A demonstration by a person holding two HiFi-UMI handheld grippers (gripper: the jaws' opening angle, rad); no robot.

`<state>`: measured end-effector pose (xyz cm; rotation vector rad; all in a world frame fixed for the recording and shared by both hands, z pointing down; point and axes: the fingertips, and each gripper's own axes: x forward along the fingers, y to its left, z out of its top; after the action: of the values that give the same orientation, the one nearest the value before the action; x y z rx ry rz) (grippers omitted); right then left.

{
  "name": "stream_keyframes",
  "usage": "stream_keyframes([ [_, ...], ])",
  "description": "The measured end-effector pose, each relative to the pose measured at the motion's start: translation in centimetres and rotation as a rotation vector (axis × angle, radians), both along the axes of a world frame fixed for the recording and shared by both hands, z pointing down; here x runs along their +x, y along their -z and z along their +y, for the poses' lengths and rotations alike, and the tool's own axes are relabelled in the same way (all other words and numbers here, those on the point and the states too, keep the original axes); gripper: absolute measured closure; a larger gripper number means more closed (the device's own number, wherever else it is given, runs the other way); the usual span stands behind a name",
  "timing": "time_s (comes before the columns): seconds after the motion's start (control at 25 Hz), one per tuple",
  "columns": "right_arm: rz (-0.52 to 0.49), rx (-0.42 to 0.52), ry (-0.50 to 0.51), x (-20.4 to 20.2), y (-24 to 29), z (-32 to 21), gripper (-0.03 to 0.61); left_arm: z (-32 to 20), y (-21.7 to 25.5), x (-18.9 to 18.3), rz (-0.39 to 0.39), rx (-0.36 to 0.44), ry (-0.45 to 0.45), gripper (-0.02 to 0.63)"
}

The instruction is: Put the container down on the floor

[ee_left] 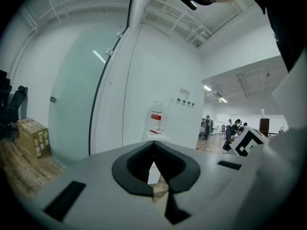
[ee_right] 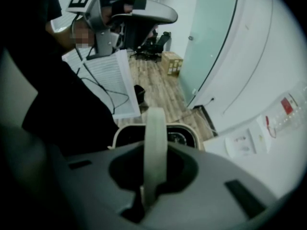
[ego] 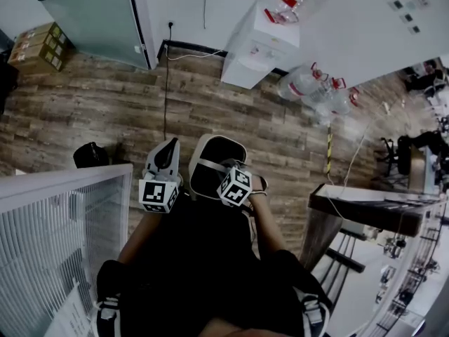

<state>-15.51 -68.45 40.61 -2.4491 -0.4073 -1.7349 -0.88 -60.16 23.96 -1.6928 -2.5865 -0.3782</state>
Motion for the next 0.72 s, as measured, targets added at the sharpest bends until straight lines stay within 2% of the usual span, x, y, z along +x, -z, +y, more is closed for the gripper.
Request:
stream_keyframes([
  [0.36, -0.009, -0.018, -0.049, 2.5, -0.2, 2.2, 0.538, 0.6, -0.9, 4.0, -0.015, -0.001, -0.035, 0.583],
  [0.72, 0.004, -0.024, -0.059, 4.7, -0.7, 5.6, 0.538, 3.3, -1.8, 6.3, -0.019, 0.004, -0.014, 0.583],
])
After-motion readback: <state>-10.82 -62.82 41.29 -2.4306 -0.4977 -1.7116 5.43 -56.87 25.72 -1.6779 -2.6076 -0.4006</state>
